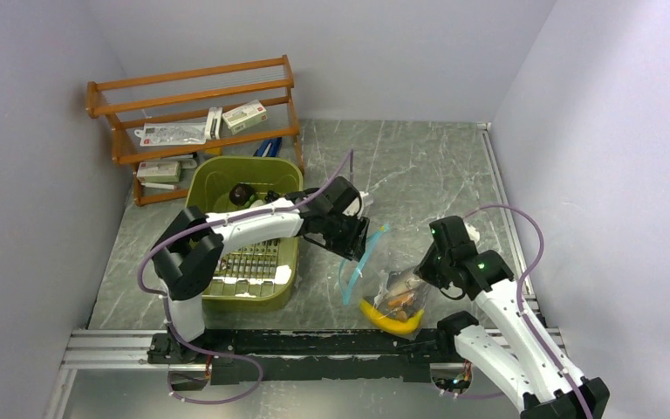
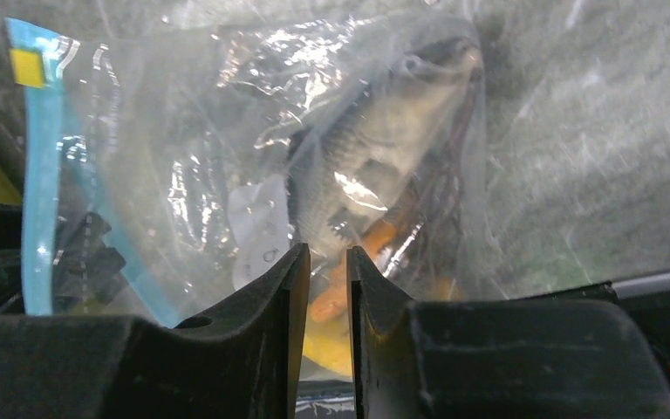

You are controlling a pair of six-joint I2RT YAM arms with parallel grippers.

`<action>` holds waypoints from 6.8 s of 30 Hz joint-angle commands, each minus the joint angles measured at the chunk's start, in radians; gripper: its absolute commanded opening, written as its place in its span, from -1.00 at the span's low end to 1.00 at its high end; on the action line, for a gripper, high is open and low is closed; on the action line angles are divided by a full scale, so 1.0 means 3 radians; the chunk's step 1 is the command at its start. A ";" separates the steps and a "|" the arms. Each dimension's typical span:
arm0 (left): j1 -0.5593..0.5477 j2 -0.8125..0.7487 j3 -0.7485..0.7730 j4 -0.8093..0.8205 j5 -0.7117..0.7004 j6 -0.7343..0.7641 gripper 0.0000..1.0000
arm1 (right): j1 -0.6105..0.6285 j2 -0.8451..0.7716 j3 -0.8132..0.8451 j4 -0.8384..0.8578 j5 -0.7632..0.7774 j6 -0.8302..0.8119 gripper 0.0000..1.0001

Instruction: Open the zip-top bag and remove the fake food

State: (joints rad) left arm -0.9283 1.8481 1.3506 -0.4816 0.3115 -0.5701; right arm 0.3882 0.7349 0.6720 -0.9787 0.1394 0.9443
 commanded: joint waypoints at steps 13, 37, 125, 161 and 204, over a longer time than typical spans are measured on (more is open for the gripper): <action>-0.0245 -0.0145 -0.0709 0.1193 0.0892 -0.0460 0.15 | 0.0015 0.0453 -0.0682 0.0368 -0.0612 0.0135 -0.54; -0.0332 -0.0532 -0.0884 0.0684 -0.0554 -0.0722 0.08 | 0.0015 0.0247 -0.0505 0.0900 -0.0707 -0.0364 -0.49; -0.0814 0.0297 -0.0520 -0.0137 -0.1542 0.0801 -0.51 | 0.0015 0.0653 -0.0678 0.1190 -0.0905 -0.0464 -0.49; -0.0833 -0.0565 0.0195 -0.0998 -0.1828 0.0768 -0.86 | 0.0015 0.0766 -0.0758 0.1196 -0.0625 -0.0371 -0.49; -0.0797 -0.0153 -0.0588 0.0347 -0.0675 -0.0158 0.19 | 0.0015 0.0090 -0.0309 0.0807 -0.0730 -0.0363 -0.47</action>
State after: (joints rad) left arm -1.1675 1.8069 1.1786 -0.4465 0.1234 -0.5900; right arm 0.3882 0.7616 0.5945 -0.7269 -0.0830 0.8341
